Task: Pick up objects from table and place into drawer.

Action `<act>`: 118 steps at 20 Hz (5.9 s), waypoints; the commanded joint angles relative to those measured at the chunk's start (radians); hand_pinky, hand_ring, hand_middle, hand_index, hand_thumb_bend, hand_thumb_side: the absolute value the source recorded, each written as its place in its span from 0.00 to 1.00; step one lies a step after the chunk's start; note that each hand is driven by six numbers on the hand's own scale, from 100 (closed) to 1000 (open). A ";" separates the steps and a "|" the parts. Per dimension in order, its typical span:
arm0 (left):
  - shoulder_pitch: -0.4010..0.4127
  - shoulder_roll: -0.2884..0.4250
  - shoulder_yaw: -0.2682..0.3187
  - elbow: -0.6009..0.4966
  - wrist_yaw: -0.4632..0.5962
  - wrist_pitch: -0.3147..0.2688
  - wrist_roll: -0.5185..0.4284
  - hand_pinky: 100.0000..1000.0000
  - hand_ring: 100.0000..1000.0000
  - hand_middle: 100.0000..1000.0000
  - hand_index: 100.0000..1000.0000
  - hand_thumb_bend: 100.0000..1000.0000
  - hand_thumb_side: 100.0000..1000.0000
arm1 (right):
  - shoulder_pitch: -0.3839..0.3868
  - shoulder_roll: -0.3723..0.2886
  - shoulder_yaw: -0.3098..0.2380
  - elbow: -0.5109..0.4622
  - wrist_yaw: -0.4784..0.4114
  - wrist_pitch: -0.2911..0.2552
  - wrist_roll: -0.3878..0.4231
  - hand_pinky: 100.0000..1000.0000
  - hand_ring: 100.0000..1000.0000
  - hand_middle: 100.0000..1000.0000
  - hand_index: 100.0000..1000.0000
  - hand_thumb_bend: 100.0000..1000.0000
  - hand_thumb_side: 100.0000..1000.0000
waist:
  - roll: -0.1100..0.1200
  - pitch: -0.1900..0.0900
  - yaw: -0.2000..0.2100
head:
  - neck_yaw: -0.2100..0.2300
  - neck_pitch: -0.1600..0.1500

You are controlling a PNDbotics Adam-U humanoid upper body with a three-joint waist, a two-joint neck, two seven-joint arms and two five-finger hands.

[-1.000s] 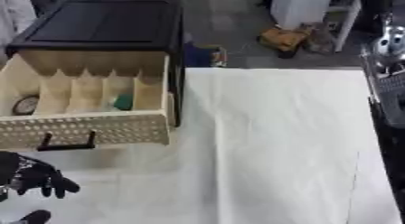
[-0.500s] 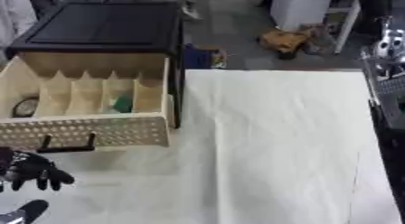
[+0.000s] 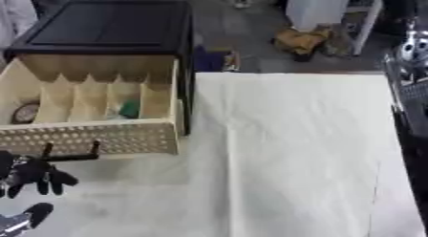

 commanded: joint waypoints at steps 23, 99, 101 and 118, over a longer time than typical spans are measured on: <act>-0.107 0.006 -0.007 0.092 0.013 0.002 0.002 0.41 0.67 0.73 0.98 0.00 1.00 | -0.027 -0.018 -0.011 -0.009 -0.002 -0.006 0.007 0.49 0.58 0.57 0.80 0.03 1.00 | 0.003 0.003 -0.016 | 0.008 -0.030; -0.270 -0.044 0.012 0.145 0.089 0.017 0.085 0.45 0.69 0.79 1.00 0.00 1.00 | -0.032 -0.025 -0.019 -0.009 -0.016 -0.012 0.025 0.50 0.58 0.56 0.79 0.03 1.00 | 0.010 0.031 -0.036 | 0.005 -0.071; -0.273 -0.045 0.013 0.146 0.084 0.012 0.090 0.46 0.69 0.80 1.00 0.00 1.00 | -0.032 -0.026 -0.020 -0.009 -0.016 -0.012 0.025 0.50 0.58 0.56 0.79 0.03 1.00 | 0.011 0.032 -0.036 | 0.006 -0.071; -0.304 -0.056 0.020 0.174 0.067 -0.013 0.141 0.48 0.71 0.81 1.00 0.00 1.00 | -0.041 -0.030 -0.020 -0.011 -0.017 -0.013 0.027 0.50 0.58 0.56 0.79 0.03 1.00 | 0.015 0.047 -0.045 | -0.006 -0.074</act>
